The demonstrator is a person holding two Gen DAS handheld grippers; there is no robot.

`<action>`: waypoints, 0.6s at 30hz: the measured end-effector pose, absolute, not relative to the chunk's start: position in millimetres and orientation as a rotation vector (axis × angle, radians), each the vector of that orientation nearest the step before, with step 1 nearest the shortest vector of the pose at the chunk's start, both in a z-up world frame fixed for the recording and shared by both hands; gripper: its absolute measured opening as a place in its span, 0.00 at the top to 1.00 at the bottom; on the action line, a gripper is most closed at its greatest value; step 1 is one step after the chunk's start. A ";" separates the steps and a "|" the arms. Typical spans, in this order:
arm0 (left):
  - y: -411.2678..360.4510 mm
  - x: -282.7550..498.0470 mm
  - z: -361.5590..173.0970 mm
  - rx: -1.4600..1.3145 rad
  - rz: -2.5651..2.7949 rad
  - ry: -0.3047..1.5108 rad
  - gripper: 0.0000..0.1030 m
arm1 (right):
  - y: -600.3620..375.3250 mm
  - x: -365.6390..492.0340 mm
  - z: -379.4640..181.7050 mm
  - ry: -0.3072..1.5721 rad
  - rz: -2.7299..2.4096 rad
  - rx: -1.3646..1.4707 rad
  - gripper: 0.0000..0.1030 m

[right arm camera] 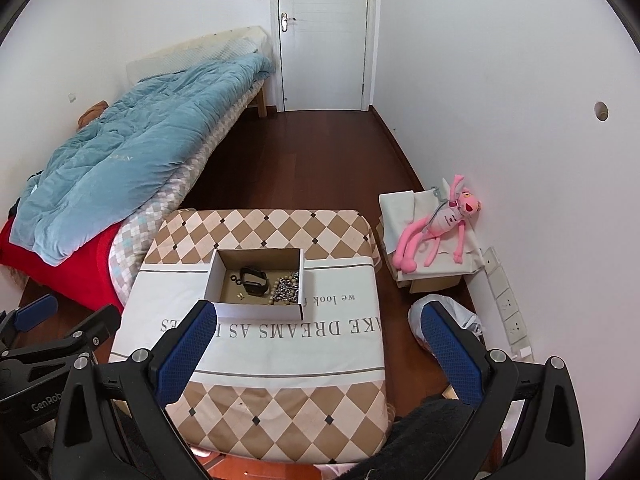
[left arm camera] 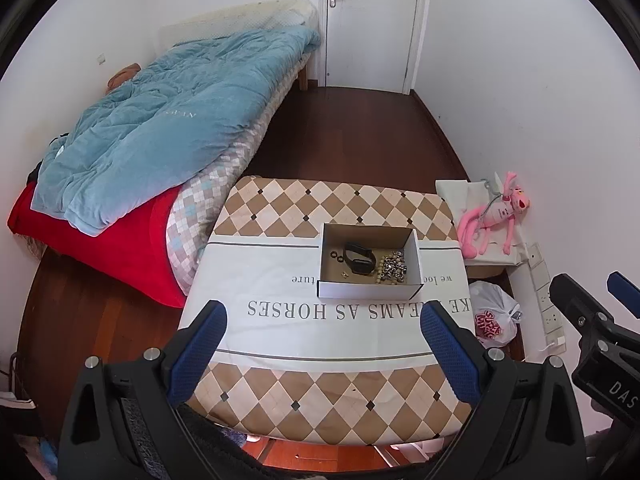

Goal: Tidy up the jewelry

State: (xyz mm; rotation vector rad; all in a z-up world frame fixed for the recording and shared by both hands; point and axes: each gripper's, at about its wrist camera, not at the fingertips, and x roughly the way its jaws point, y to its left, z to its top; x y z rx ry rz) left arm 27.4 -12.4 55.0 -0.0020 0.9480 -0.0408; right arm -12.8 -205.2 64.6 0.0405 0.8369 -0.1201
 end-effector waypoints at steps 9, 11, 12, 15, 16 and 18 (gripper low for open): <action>-13.4 61.2 49.3 0.011 -0.005 0.965 0.04 | -208.7 25.5 52.7 0.863 -0.129 0.040 0.00; -12.9 69.5 45.3 0.006 -0.009 0.980 0.04 | -209.6 36.2 49.0 0.874 -0.139 0.035 0.00; -12.6 72.6 43.3 0.004 -0.010 0.987 0.04 | -210.8 41.5 46.5 0.878 -0.136 0.040 0.00; -12.5 84.8 33.7 0.007 -0.001 1.018 0.04 | -211.5 55.9 38.2 0.900 -0.141 0.035 0.00; -12.4 88.4 31.1 0.010 0.004 1.026 0.04 | -211.9 59.5 36.6 0.908 -0.138 0.038 0.00; -12.7 93.4 27.1 0.013 0.001 1.040 0.04 | -212.3 68.6 28.3 0.935 -0.132 0.039 0.00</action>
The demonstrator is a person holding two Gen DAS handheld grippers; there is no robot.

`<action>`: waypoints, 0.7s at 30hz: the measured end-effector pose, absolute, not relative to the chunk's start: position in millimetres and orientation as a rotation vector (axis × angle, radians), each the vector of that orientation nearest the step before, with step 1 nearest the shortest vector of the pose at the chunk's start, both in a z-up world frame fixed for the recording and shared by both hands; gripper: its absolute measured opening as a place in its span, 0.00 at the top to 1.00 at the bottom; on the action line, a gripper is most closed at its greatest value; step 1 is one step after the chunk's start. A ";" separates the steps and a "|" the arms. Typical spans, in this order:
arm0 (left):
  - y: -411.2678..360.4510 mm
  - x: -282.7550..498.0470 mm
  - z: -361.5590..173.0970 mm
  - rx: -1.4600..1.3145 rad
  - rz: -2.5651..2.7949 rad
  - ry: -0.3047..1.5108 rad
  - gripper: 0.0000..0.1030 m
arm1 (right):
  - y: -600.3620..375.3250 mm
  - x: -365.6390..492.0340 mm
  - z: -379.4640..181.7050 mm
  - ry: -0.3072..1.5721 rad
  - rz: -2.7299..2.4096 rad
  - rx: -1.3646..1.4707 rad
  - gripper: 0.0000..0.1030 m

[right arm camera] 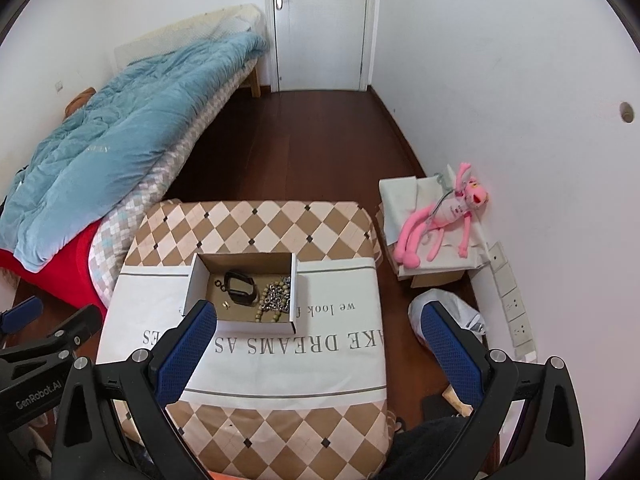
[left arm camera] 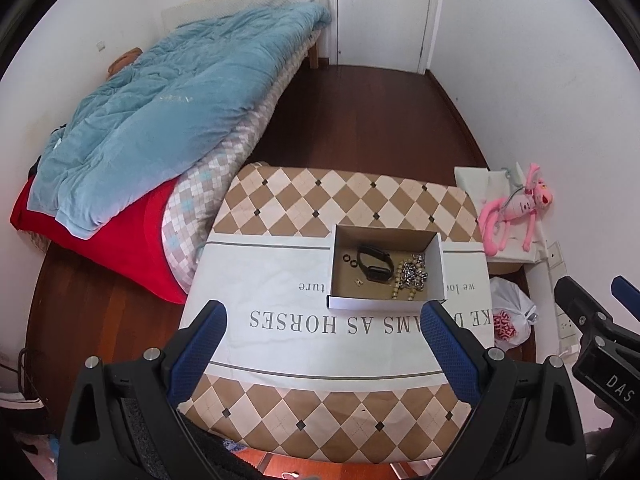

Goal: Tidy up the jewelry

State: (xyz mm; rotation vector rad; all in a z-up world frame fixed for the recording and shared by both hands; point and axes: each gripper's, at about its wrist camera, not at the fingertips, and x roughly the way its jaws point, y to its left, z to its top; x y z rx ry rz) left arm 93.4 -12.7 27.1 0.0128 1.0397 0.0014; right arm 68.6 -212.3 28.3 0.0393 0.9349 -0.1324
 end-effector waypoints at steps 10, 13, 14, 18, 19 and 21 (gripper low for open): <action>-13.1 103.1 18.6 0.015 0.004 1.068 0.04 | -211.4 85.1 12.1 0.994 -0.123 0.026 0.00; -12.3 103.2 17.4 0.011 0.002 1.072 0.04 | -211.2 86.2 10.8 1.002 -0.122 0.022 0.00; -12.0 103.1 17.0 0.010 0.002 1.072 0.04 | -210.8 86.6 10.0 1.005 -0.120 0.023 0.00; -11.1 103.2 16.1 0.009 0.003 1.074 0.04 | -209.9 87.3 7.6 1.016 -0.117 0.019 0.00; -10.8 103.1 15.7 0.009 0.005 1.075 0.04 | -209.7 87.3 7.2 1.018 -0.117 0.018 0.00; -9.9 103.3 15.3 0.008 0.005 1.077 0.04 | -209.1 87.7 6.4 1.022 -0.115 0.018 0.00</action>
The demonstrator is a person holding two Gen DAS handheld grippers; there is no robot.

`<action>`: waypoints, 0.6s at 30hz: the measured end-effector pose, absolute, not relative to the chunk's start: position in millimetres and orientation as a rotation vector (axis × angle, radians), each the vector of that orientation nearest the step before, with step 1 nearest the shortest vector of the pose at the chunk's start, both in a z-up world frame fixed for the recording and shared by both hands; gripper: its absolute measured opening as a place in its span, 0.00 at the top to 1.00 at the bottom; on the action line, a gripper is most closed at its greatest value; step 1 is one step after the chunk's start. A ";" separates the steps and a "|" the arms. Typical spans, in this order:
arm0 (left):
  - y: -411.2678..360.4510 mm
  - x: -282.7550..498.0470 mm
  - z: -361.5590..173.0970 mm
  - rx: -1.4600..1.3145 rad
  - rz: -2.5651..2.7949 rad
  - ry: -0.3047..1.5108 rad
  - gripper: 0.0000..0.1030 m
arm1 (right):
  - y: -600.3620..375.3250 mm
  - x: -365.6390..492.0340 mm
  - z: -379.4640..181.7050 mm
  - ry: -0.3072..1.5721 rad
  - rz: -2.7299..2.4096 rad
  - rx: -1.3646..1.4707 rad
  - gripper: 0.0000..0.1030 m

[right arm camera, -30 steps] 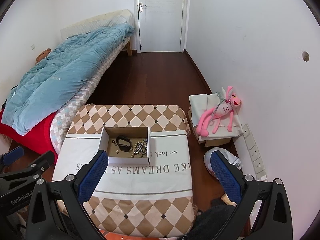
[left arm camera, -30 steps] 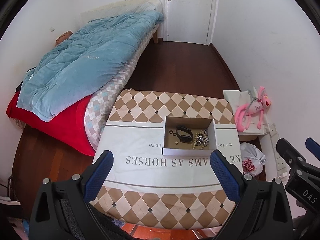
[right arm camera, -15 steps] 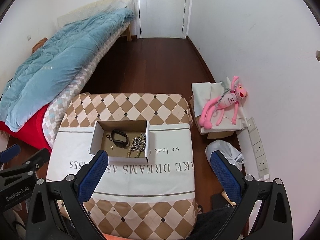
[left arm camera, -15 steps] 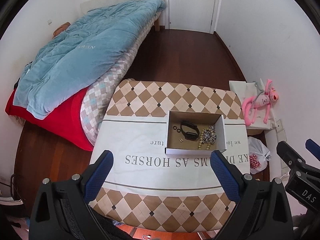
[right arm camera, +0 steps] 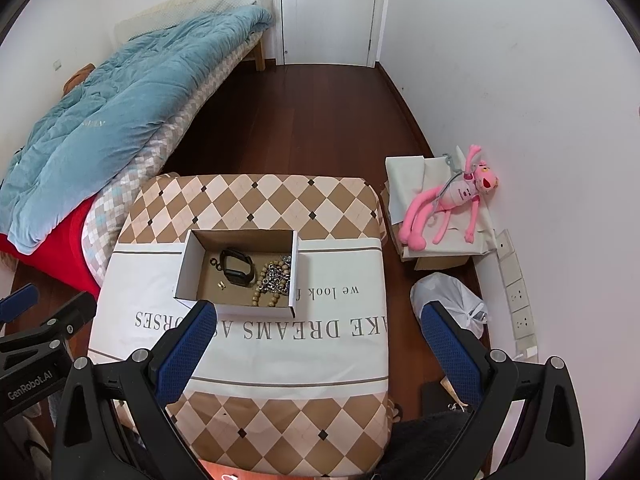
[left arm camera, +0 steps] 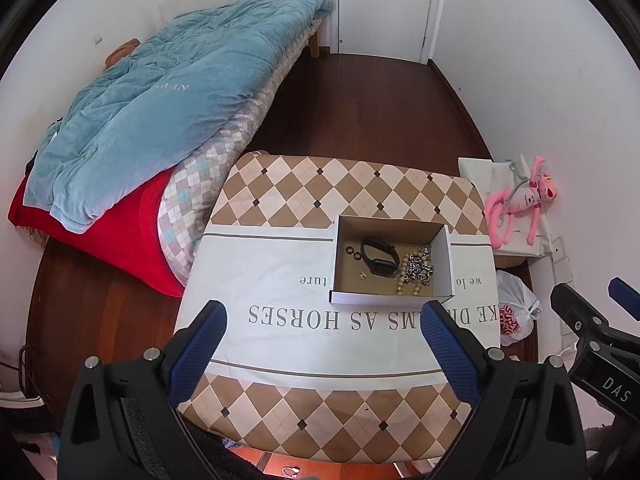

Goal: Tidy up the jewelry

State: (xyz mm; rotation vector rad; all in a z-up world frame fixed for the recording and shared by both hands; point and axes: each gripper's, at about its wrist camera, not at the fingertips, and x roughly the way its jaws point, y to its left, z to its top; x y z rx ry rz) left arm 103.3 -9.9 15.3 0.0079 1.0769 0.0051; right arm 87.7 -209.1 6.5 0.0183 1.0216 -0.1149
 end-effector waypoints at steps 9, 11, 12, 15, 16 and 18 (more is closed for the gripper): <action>-7.4 101.7 14.4 0.022 0.015 1.066 0.04 | -204.8 88.4 5.4 1.030 -0.103 0.011 0.00; -6.2 101.3 14.6 0.021 0.017 1.064 0.04 | -204.9 87.7 4.5 1.034 -0.099 0.012 0.00; -6.1 101.2 14.6 0.021 0.016 1.065 0.04 | -204.5 87.5 4.3 1.036 -0.099 0.011 0.00; -5.4 101.1 14.3 0.021 0.014 1.064 0.04 | -203.9 87.5 3.4 1.042 -0.095 0.010 0.00; -5.1 101.1 14.2 0.021 0.013 1.067 0.04 | -203.3 87.4 3.4 1.042 -0.095 0.008 0.00; -4.1 100.5 15.1 0.020 0.015 1.066 0.04 | -202.1 87.3 3.4 1.043 -0.093 0.004 0.00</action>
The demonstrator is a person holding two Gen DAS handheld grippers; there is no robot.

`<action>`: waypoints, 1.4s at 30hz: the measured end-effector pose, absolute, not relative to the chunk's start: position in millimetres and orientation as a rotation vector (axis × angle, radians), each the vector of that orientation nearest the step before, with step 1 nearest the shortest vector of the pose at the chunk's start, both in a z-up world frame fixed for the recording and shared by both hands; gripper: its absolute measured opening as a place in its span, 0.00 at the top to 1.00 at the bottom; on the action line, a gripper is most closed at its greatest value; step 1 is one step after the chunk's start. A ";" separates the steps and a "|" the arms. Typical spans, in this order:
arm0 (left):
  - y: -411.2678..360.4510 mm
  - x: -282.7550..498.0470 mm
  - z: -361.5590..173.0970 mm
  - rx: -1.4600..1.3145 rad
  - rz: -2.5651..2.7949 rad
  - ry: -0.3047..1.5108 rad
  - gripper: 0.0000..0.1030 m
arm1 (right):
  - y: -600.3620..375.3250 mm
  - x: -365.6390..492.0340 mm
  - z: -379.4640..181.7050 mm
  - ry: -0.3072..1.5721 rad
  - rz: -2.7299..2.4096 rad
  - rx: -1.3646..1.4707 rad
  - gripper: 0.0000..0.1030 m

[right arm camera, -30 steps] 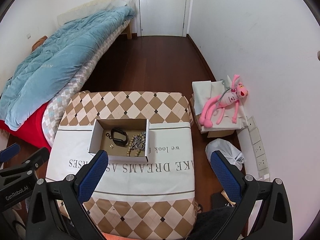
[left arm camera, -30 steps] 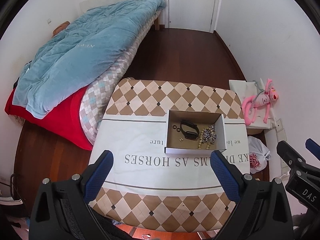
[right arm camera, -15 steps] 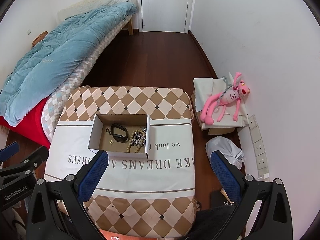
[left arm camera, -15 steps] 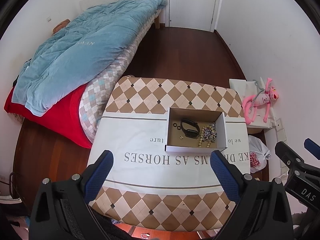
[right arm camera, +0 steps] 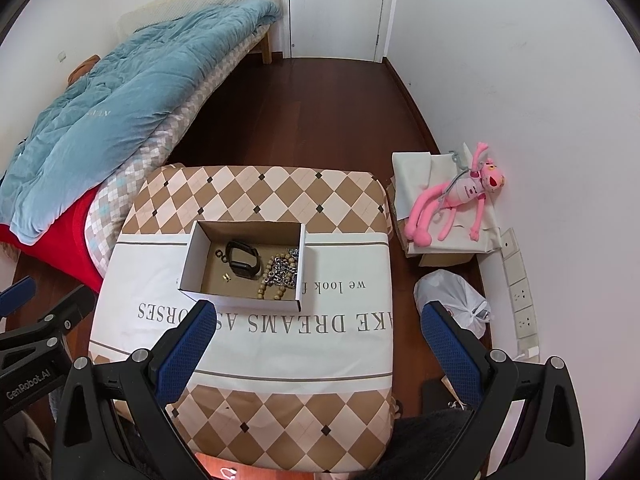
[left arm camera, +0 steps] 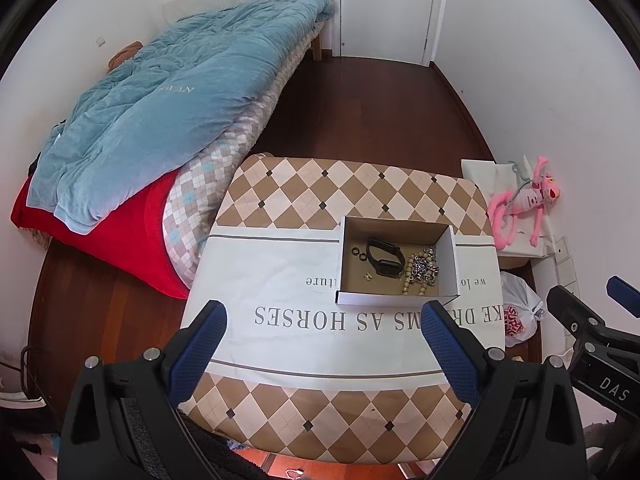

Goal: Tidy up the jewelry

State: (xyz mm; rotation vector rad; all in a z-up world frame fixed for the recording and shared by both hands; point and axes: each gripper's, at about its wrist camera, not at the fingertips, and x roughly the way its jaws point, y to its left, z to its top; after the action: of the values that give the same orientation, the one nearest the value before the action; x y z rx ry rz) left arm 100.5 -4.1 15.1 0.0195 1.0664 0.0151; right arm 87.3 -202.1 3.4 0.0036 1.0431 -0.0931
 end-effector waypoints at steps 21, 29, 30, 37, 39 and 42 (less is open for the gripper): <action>-1.5 99.8 17.8 0.013 0.014 1.061 0.03 | -198.1 87.4 2.2 1.044 -0.087 0.005 0.00; -2.6 99.9 19.7 0.010 0.011 1.058 0.03 | -199.3 87.4 2.2 1.045 -0.086 0.004 0.00; -2.5 99.4 19.5 0.012 0.012 1.058 0.03 | -199.3 87.1 2.1 1.045 -0.085 0.006 0.00; -2.0 99.6 19.6 0.010 0.013 1.055 0.03 | -199.9 88.4 2.8 1.048 -0.083 0.003 0.00; -2.0 100.3 19.8 0.011 0.015 1.052 0.03 | -199.6 88.5 3.1 1.048 -0.082 0.002 0.00; -1.8 101.1 19.7 0.010 0.016 1.052 0.03 | -199.3 89.0 3.4 1.048 -0.081 0.003 0.00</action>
State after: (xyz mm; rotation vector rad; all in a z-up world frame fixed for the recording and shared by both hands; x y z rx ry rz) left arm 101.1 -1.8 19.7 0.0105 1.0523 0.0157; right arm 89.0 -199.3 3.4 0.0033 1.0476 -0.0813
